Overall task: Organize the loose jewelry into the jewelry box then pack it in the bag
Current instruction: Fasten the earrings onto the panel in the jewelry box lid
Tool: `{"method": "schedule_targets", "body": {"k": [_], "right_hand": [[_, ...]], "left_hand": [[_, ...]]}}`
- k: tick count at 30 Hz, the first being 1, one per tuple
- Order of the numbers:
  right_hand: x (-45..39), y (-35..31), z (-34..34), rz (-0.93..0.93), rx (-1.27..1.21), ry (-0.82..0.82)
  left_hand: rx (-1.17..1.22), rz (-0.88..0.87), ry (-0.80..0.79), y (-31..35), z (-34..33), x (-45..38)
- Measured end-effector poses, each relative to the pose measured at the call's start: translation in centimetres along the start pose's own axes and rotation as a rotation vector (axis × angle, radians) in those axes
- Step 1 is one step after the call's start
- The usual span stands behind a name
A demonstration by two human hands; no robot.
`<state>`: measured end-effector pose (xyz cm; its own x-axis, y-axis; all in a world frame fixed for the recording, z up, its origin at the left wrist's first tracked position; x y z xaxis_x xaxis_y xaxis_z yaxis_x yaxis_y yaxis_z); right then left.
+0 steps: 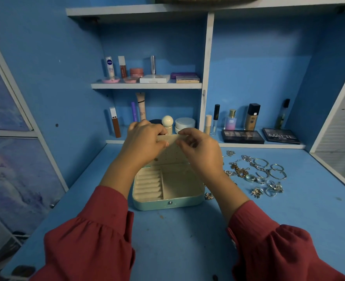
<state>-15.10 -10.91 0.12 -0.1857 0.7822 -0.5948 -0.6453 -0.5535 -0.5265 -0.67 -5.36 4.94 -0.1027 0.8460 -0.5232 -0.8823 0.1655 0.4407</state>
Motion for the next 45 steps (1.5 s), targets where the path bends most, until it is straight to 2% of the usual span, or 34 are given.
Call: {"method": "schedule_targets", "body": {"k": [9, 17, 20, 26, 29, 34, 39, 45], "right_hand": [[0.0, -0.1, -0.1, 0.003, -0.001, -0.009], [0.3, -0.3, 0.2, -0.034, -0.016, -0.015], [0.8, -0.7, 0.1, -0.140, -0.121, -0.033], [1.1, -2.0, 0.0, -0.537, -0.553, -0.095], [0.9, -2.3, 0.4, -0.653, -0.750, -0.149], [0.4, -2.2, 1.4, -0.764, -1.029, -0.356], [-0.5, -0.9, 3.1, -0.844, -1.163, -0.574], [-0.8, 1.6, 2.9, -0.728, -0.932, -0.950]], "left_hand": [[-0.013, 0.061, -0.146, 0.0, 0.2, -0.7], [0.002, 0.035, -0.060, -0.2, -0.2, 0.0], [0.033, 0.020, -0.018, -0.2, -0.1, 0.4], [0.032, -0.032, 0.037, 0.0, -0.1, 1.1], [0.026, -0.069, 0.057, -0.1, -0.3, 1.3], [0.008, -0.136, 0.094, -0.6, -0.7, 1.8], [-0.003, -0.216, 0.136, -1.0, -1.2, 2.8], [0.008, -0.294, 0.146, -0.9, -1.9, 4.5]]}}
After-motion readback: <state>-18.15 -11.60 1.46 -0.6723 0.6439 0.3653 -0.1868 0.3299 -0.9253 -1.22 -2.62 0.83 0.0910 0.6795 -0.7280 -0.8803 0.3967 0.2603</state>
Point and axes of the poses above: each hand's wrist, its own x-axis away from the middle knuckle, its own z-axis out of the back of the hand, y = z × x, the point moved 1 cm from there along -x, towards the middle knuckle, and after that the axes turned 15 degrees about x, right-handed, at the moved point
